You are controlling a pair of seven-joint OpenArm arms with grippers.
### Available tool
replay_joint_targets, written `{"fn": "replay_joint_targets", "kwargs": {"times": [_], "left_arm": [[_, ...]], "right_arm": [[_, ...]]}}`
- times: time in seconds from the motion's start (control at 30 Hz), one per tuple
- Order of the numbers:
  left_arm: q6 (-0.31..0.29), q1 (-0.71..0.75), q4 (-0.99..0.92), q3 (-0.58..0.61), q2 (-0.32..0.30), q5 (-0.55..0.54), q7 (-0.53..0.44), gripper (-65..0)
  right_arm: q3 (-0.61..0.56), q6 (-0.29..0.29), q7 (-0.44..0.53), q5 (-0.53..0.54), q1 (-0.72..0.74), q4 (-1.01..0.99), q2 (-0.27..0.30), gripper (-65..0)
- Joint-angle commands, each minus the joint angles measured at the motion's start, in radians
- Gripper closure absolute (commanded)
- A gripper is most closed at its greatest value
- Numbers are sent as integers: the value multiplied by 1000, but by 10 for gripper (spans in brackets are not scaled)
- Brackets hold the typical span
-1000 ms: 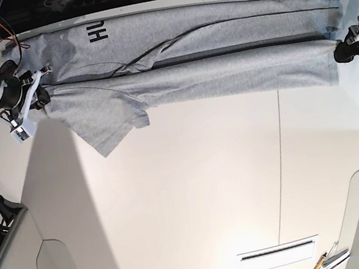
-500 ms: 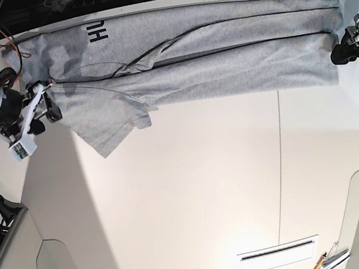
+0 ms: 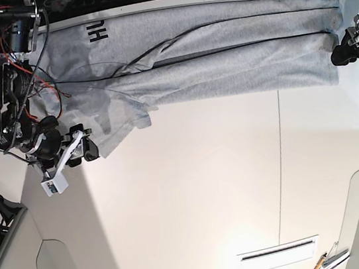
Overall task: Fold the T-shirt properly
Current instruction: 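Regrasp the folded shirt's ends with both grippers and straighten the fold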
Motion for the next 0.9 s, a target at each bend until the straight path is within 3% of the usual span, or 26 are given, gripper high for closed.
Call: {"fn": "replay_joint_targets", "kwargs": {"times": [0.0,0.23,0.47,0.5,0.67,0.87], "left_arm": [[-9,-8,16,-9,-27,-25,-14,-284],[-9,-8,16,-9,-27,-36,-22,-284],[-9,-8,16,-9,-27,-36,-26,-284],[-9,-8,16,-9,-27,-36,-26,-284],[-9,-8,16,-9,-27,-35,-26,-284],[-9,-8,16,-8,-27,-36,-26,-284]], "right_arm": [[3,-3,33,0,39,-10,9,-291],[-16,-11,-26,46,76,-96,6,-291],[-132,-12,-62,67,76,-98,6,-290],[-146,-12,-63,67,76,-98,6,-268],[-172,-12,-63,67,79,-98,6,-4],[-172,-11,-116,111,81,-74,6,0]]}}
